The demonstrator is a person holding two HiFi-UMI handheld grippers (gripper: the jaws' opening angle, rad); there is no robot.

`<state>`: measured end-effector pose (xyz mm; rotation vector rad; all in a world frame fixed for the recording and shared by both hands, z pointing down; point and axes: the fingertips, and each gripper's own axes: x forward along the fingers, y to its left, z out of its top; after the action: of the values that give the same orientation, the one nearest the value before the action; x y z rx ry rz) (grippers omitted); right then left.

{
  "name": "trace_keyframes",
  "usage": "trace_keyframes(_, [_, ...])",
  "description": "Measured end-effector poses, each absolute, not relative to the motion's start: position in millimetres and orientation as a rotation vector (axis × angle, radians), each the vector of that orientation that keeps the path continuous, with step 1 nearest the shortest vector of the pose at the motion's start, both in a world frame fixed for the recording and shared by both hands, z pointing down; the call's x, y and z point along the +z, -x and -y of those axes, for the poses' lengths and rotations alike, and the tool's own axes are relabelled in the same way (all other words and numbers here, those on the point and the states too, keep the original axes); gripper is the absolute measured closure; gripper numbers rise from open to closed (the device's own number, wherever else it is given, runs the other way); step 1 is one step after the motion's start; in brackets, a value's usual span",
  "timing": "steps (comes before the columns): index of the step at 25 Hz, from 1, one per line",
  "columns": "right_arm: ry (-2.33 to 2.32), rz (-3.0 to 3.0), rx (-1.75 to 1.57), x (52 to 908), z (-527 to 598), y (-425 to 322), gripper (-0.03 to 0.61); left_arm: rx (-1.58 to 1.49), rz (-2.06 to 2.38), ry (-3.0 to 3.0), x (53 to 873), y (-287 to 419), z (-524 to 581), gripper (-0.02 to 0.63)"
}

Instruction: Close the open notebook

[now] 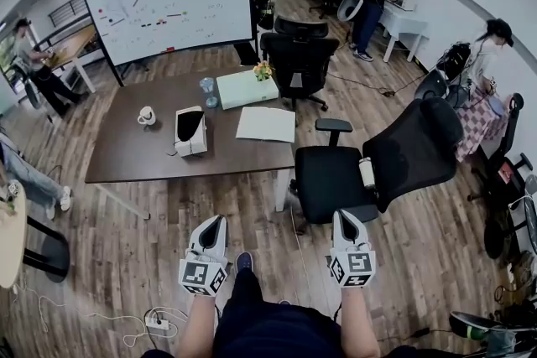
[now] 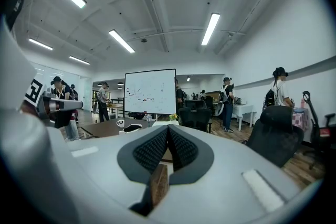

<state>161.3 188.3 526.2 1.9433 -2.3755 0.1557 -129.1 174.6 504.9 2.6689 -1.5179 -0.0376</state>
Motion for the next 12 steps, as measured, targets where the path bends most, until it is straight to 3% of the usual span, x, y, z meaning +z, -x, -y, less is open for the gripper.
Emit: trace_keyframes(12, [-1.947, 2.347, 0.162, 529.7, -123.4, -158.5, 0.58, -0.034, 1.52, -2.658, 505.3, 136.7, -102.3, 0.618])
